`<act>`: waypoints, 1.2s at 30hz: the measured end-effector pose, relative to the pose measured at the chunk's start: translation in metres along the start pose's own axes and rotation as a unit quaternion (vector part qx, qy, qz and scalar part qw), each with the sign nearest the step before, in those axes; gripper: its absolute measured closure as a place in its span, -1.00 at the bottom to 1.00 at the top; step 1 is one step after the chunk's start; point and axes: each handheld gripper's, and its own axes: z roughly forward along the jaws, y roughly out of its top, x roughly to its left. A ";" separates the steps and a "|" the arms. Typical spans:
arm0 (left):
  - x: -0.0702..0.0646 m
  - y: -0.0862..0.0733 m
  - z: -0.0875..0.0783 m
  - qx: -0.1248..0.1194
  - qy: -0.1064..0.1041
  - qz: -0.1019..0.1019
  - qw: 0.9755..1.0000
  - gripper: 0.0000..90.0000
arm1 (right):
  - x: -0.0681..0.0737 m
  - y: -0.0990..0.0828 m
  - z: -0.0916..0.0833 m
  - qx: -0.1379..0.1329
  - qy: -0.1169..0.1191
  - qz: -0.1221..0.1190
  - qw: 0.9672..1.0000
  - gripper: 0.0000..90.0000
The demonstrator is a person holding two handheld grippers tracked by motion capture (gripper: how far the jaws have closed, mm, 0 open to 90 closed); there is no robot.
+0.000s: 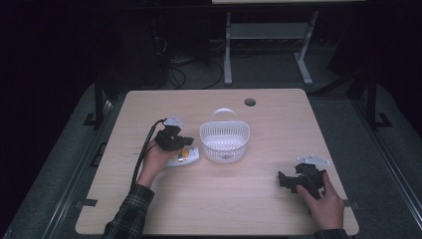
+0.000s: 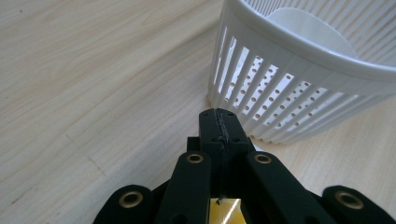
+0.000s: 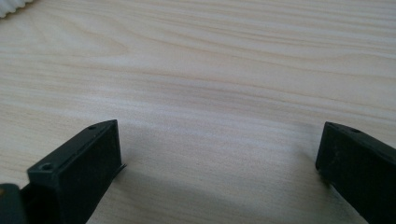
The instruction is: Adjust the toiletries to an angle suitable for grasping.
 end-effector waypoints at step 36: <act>-0.020 -0.009 0.011 0.040 -0.015 0.005 0.999 1.00 | 0.000 0.000 0.000 0.000 0.000 0.000 1.000 -1.00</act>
